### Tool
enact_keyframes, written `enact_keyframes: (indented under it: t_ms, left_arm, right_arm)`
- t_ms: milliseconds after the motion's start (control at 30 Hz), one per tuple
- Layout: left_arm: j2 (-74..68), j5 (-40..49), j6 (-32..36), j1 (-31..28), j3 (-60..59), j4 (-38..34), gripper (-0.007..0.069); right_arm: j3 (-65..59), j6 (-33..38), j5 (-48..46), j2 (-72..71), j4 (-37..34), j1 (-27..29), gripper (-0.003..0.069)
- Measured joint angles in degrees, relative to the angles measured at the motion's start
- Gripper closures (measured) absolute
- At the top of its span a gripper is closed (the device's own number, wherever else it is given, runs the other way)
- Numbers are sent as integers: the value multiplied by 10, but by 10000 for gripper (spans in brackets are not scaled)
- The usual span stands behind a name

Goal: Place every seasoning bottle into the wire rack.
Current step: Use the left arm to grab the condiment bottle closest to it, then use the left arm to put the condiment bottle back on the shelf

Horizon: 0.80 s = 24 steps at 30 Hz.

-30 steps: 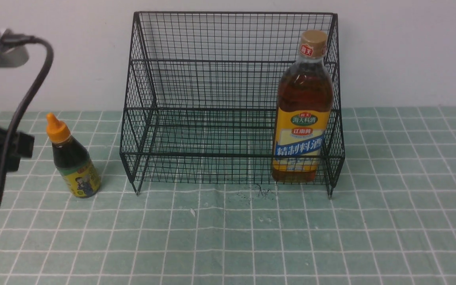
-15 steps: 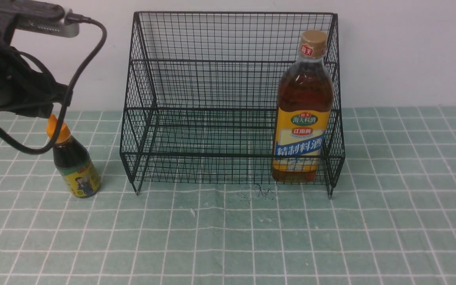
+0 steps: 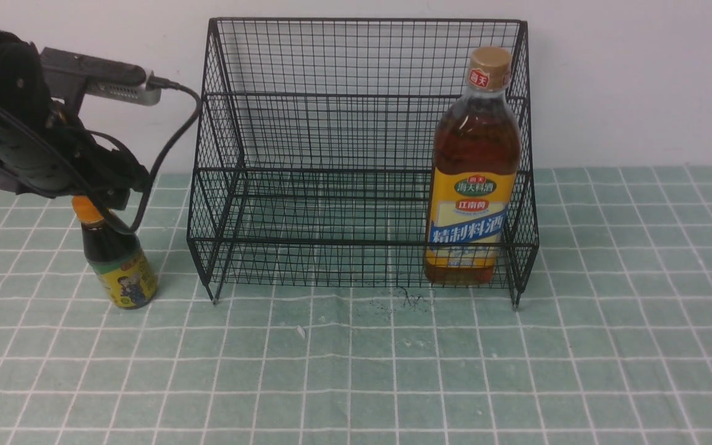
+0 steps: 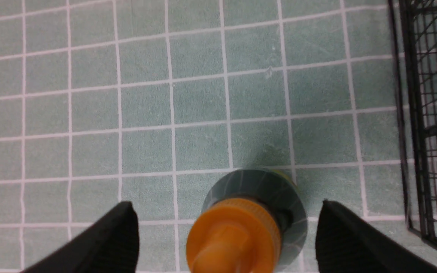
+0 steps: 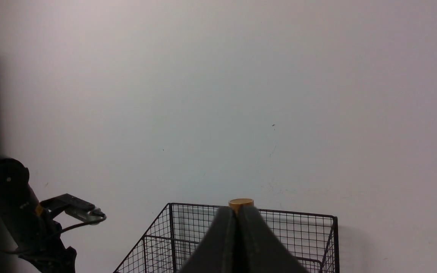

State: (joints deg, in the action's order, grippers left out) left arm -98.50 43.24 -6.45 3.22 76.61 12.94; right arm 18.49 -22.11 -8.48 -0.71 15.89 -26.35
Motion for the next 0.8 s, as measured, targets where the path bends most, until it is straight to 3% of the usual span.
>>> enact_keyframes:
  t_ms: [167,300,333,533,600,800]
  left_arm:
    - [-15,-1,-4,0,0,2,97]
    - [-23,1,-6,0,0,1,306]
    - [-22,1,-8,0,1,-5,323]
    - [-19,50,-9,1,16,9,331]
    - [-4,110,-9,1,36,14,334]
    - [90,181,-6,12,91,-17,334]
  right_arm:
    - [0,0,0,0,0,0,673]
    - [0,0,0,0,0,0,673]
    - [0,0,0,0,0,0,673]
    - [0,0,0,0,0,0,673]
    - [0,0,0,0,0,0,673]
    - [0,0,0,0,0,0,673]
